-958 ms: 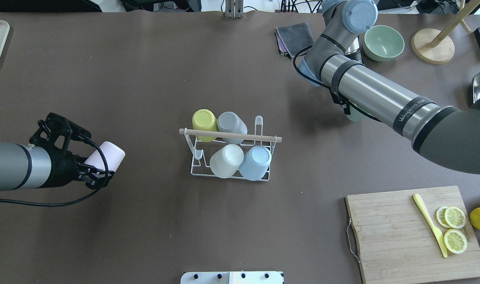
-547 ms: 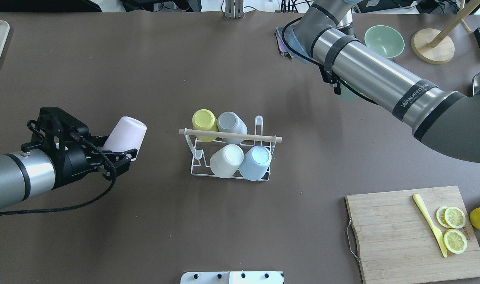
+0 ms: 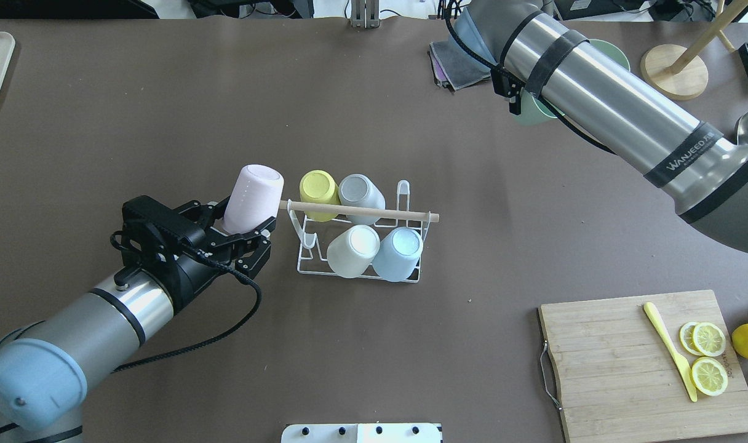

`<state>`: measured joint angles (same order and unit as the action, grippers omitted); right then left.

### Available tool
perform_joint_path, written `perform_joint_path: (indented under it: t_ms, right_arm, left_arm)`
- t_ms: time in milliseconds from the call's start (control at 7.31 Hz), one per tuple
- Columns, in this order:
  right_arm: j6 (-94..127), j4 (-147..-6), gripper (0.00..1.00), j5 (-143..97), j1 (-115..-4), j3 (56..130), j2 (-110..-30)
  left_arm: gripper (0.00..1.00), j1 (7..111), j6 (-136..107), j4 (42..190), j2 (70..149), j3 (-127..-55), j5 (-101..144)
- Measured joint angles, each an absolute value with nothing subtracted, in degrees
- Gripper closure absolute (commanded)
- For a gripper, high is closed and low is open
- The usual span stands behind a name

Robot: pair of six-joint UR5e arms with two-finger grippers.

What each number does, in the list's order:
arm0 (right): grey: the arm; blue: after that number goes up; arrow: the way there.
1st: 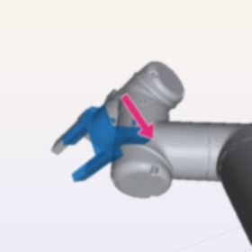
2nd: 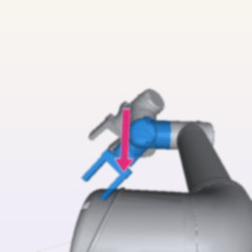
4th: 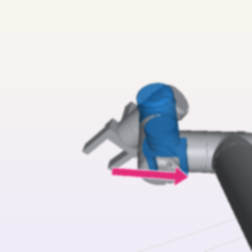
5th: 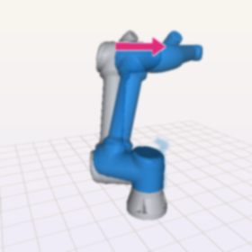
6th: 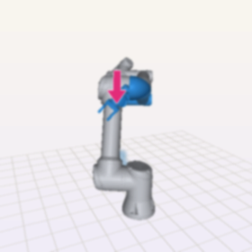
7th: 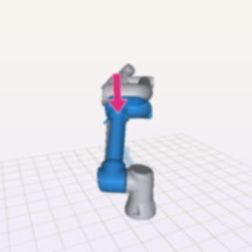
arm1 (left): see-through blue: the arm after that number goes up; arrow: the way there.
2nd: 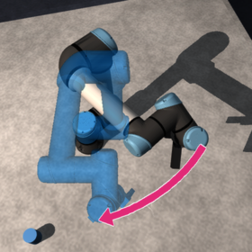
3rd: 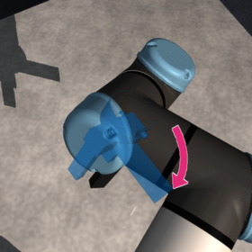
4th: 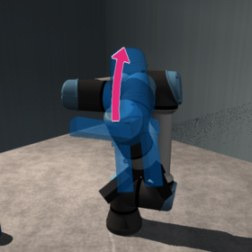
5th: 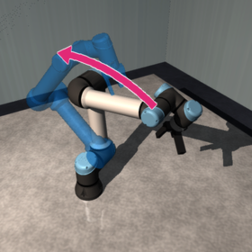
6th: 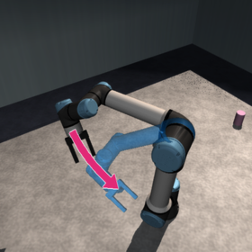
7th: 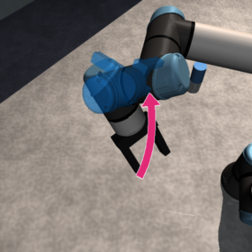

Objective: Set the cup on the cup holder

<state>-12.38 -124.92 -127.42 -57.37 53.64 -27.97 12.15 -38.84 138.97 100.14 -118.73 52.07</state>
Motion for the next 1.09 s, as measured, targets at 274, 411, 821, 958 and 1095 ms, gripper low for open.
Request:
perform_joint_path:
  t_ms: [274, 411, 821, 958, 1095]
  right_arm:
    - [-5.69, -115.68, 1.0, -127.79, -57.34, 64.62, -34.65]
    - [-4.32, -111.07, 1.0, -127.79, -57.39, 69.16, -37.22]
    - [0.14, -94.3, 1.0, -127.94, -58.31, 78.03, -44.17]
    - [3.19, -85.71, 1.0, -128.48, -58.38, 79.32, -46.59]
    - [6.58, -76.65, 1.0, -129.03, -58.13, 80.02, -48.63]
  left_arm:
    - [0.62, 7.56, -35.73, 140.49, 102.39, -117.77, 45.61]
    - [0.62, 6.11, -35.4, 140.78, 102.83, -117.21, 44.14]
    - [0.6, 3.89, -35.25, 141.26, 104.63, -114.97, 40.45]
    - [0.61, 3.72, -35.25, 141.79, 104.89, -114.42, 38.68]
    - [0.61, 3.6, -35.26, 142.13, 105.1, -113.86, 36.79]
